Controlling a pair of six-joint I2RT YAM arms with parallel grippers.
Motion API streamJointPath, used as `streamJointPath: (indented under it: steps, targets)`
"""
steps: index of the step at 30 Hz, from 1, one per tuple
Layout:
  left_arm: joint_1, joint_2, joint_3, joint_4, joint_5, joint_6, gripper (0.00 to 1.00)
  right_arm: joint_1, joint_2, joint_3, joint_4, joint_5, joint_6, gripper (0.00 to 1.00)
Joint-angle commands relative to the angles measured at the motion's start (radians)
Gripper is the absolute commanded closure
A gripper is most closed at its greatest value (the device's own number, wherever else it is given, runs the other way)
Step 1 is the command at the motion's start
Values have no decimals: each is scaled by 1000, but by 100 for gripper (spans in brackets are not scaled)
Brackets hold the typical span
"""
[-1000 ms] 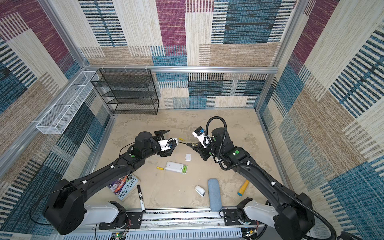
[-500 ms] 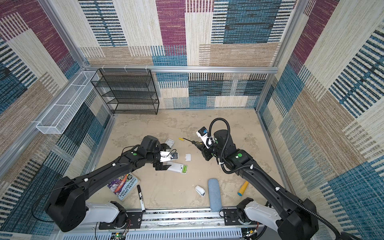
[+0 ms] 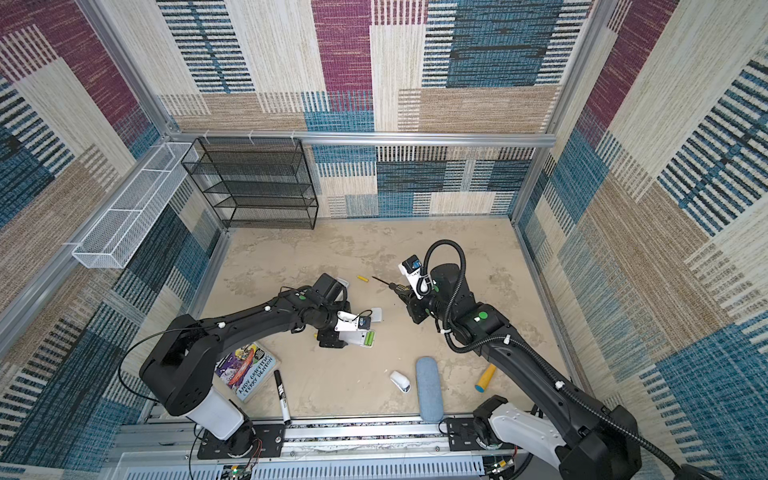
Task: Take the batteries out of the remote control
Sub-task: 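Lower the left gripper onto the white device and grasp it, then hold the device with the left gripper while the right aims the screwdriver at the batteries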
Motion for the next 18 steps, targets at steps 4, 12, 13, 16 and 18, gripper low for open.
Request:
streamJointPath:
  steps: [4, 12, 13, 16, 18]
  targets:
    - [-10, 57, 29, -66, -33, -27, 18, 0, -11, -5, 19, 18, 17, 100]
    - [-12, 87, 25, -69, -87, -53, 23, 0, -11, -7, 18, 24, 24, 100]
    - [-12, 91, 25, -65, -94, -63, 24, 0, -10, -7, 18, 26, 26, 100]
    - [-14, 92, 30, -64, -105, -107, 27, 0, -7, -6, 10, 38, 42, 100]
    - [-14, 86, 29, -64, -107, -133, 28, 0, -5, -3, 3, 44, 54, 100]
